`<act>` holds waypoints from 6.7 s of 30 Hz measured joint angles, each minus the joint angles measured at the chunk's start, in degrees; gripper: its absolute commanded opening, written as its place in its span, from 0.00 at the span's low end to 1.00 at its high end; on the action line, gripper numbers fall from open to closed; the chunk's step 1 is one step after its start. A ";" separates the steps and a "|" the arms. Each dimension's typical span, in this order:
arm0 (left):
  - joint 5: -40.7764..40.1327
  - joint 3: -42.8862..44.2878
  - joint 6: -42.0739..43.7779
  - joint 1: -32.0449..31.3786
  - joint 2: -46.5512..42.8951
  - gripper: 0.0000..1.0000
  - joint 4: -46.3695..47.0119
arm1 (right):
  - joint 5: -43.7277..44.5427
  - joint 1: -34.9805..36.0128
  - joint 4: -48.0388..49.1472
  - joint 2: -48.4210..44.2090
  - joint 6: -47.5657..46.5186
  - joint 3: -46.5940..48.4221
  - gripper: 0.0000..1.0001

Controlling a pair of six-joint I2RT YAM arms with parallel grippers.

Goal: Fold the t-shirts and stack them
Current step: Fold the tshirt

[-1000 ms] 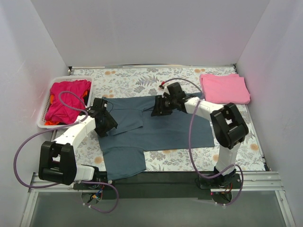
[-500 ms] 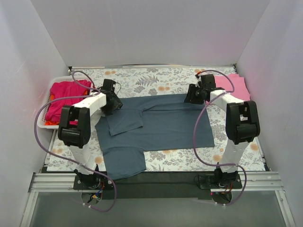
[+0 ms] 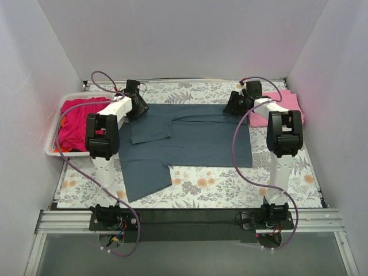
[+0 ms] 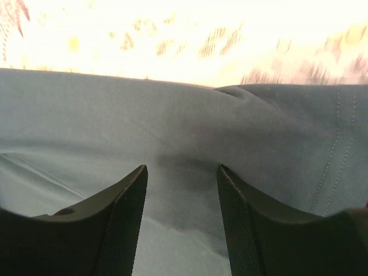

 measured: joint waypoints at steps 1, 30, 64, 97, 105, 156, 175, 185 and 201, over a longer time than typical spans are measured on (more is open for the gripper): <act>0.48 2.01 0.26 0.17 1.31 0.58 0.33 | -0.70 -0.42 0.13 1.44 0.11 1.97 0.51; 3.28 -48.24 -2.32 -1.92 -58.95 0.62 -10.82 | 10.45 -1.66 -16.70 -49.75 -0.92 -42.88 0.48; 10.49 -58.90 -13.14 -12.66 -61.48 0.58 -20.24 | 8.26 -4.24 -13.27 -54.55 -0.70 -49.59 0.45; 8.50 -51.95 -12.63 -19.85 -49.83 0.57 -24.09 | 7.30 -1.79 -13.33 -57.18 -1.18 -49.31 0.49; 0.15 -49.86 -12.46 -6.12 -51.10 0.55 -21.16 | 9.77 -1.79 -13.29 -57.20 -1.38 -49.42 0.48; -0.63 -56.02 -6.93 -2.49 -46.71 0.06 -7.37 | 20.41 -3.04 -10.99 -48.02 1.25 -51.65 0.37; 0.15 -56.24 -6.29 -2.49 -47.08 0.06 -7.72 | 22.03 -3.32 -11.08 -47.15 2.36 -50.40 0.39; 0.50 -56.24 -6.36 -2.49 -47.76 0.06 -8.81 | 22.34 -3.37 -9.38 -45.79 2.19 -51.23 0.16; 0.70 -51.19 -7.06 -1.51 -51.25 0.04 -13.99 | 22.38 -3.39 -12.98 -50.40 1.77 -45.18 0.01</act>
